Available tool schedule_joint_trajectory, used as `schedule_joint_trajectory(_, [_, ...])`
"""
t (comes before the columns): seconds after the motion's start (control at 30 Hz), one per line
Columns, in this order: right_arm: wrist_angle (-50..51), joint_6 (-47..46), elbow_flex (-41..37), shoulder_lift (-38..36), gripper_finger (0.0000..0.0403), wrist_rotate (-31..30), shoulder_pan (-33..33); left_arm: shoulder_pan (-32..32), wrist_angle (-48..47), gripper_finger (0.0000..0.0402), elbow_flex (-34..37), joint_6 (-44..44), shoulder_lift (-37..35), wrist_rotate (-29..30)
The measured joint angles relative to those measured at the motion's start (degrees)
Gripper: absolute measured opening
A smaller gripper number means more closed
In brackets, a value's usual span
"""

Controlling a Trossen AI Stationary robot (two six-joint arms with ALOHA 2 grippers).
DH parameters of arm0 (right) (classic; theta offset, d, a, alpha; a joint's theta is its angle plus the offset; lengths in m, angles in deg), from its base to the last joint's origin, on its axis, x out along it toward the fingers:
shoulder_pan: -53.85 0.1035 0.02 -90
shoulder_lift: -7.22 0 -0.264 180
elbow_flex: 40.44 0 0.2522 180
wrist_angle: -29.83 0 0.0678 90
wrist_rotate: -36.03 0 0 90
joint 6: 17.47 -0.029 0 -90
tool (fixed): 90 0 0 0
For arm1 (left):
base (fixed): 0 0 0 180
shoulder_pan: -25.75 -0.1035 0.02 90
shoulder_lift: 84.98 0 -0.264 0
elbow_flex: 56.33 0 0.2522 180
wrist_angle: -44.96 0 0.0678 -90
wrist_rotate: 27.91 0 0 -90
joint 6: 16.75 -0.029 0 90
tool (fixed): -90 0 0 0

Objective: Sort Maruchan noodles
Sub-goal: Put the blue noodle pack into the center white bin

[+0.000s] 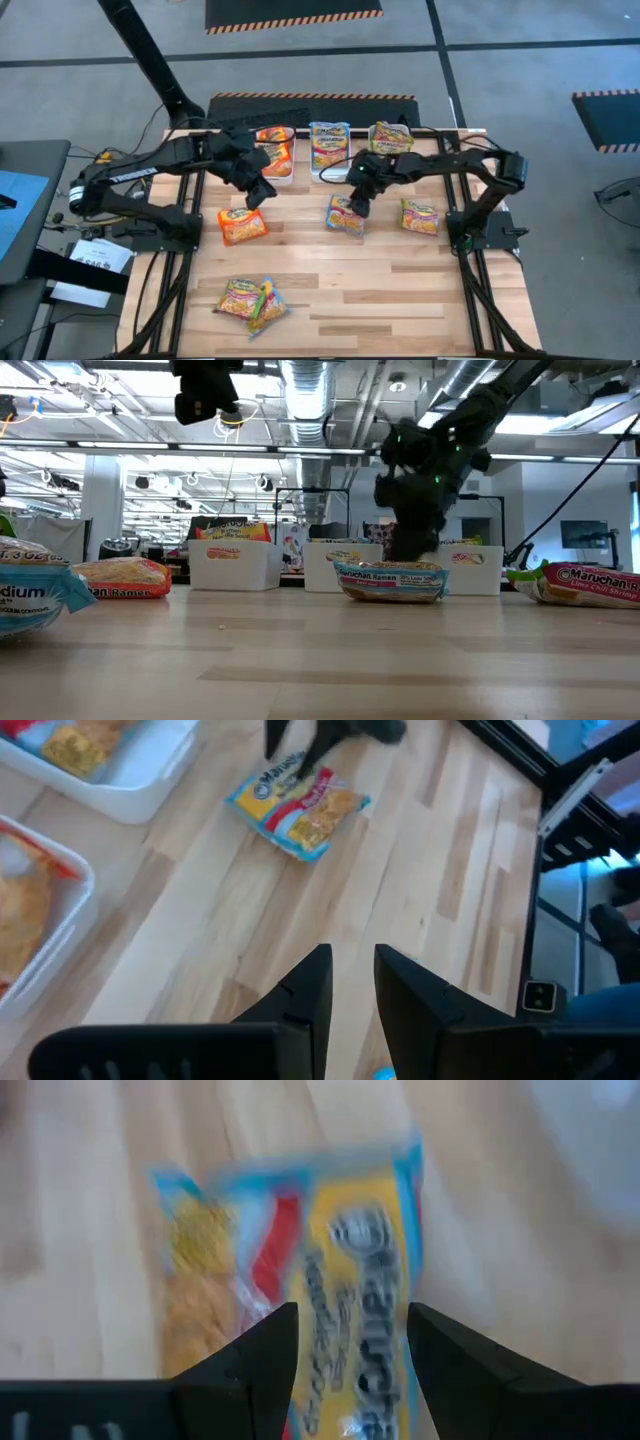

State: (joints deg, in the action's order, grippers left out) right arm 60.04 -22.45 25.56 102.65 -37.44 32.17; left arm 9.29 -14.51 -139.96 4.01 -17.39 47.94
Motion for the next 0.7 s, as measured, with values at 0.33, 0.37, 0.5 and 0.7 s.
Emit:
schedule_joint_trajectory(0.33, [-1.09,-4.81,0.06,5.56,0.021,3.66,1.04,0.38,0.21,0.0063,0.0,0.32,-0.13,0.6])
schedule_joint_trajectory(0.37, [-1.07,-5.49,0.09,5.76,0.0207,3.92,1.17,0.38,0.2,0.0063,0.0,0.21,-0.13,0.63])
schedule_joint_trajectory(0.5, [-0.97,-7.01,0.13,5.8,0.0173,3.84,1.57,0.38,0.17,0.0063,0.0,-0.87,-0.13,0.63])
schedule_joint_trajectory(0.7, [0.05,-7.66,2.07,6.02,0.0071,4.1,2.9,0.38,0.14,0.0063,0.0,-1.37,-0.13,1.46])
